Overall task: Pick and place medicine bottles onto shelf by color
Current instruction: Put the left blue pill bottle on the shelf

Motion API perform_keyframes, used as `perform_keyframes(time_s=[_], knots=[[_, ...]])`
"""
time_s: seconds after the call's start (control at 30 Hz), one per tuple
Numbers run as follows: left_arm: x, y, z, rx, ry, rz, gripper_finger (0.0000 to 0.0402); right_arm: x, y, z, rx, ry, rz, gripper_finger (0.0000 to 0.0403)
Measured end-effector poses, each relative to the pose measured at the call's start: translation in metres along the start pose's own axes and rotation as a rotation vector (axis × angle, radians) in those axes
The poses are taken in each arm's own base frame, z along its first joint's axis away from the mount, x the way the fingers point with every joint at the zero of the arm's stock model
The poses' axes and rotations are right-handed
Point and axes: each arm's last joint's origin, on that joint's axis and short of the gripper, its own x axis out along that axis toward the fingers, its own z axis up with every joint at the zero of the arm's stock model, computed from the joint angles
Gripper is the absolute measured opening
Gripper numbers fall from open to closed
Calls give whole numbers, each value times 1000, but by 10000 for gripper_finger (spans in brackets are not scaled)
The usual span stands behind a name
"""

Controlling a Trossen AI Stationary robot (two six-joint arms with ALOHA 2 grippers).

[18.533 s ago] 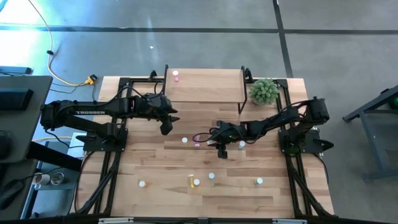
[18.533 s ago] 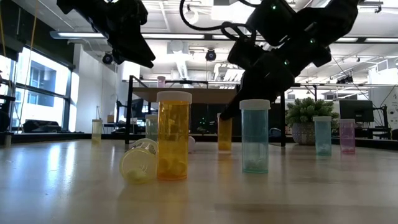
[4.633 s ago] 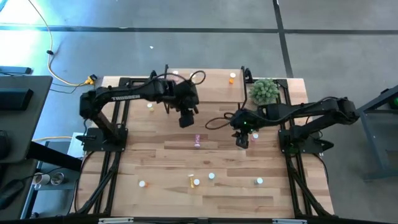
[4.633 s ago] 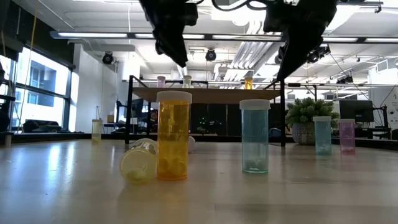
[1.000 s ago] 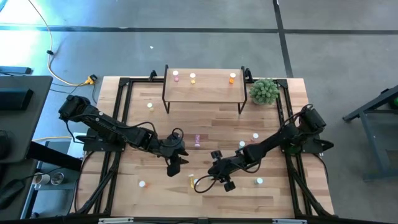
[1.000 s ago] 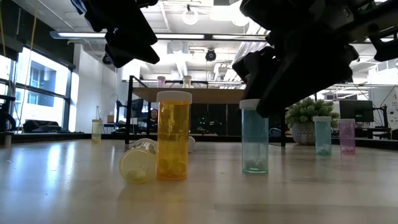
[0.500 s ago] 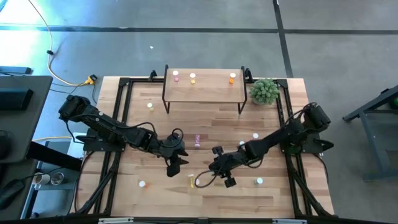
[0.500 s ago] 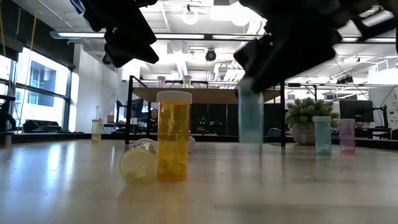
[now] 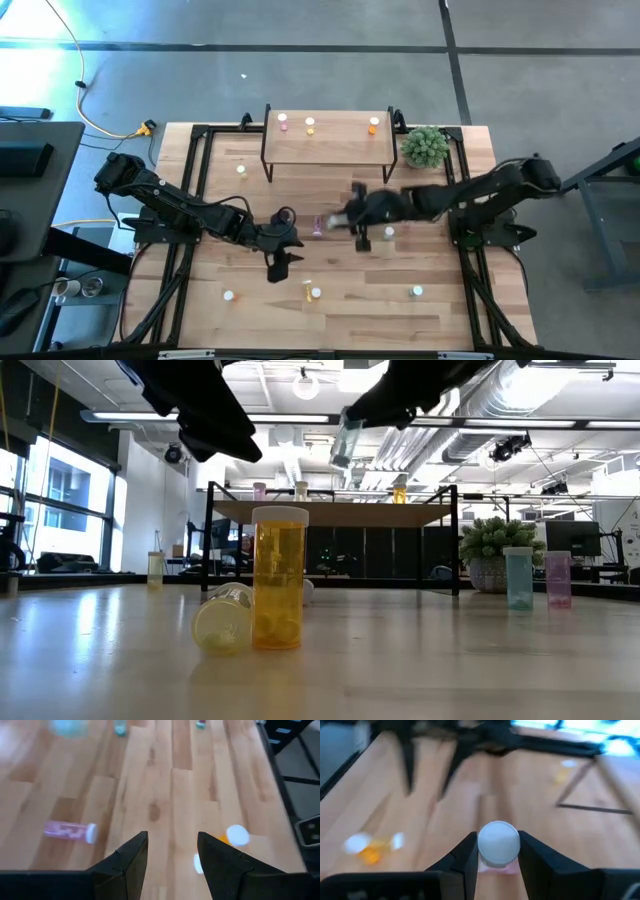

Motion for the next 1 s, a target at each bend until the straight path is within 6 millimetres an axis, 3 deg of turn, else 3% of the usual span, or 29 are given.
perform_keyframes(time_s=[0.37, 0.67, 0.8, 1.0], knots=[[0, 3, 1, 12, -12, 37, 161, -35, -89, 26, 58, -141, -273, 105], [0, 5, -1, 81, 5, 74, 161, -68, -158, 61, 116, -53, -457, 105], [0, 8, 0, 143, -18, 157, 161, -67, -185, 67, 177, 12, -504, 105], [2, 22, 5, 214, -27, 251, 161, -45, -206, 63, 226, 159, -486, 105]])
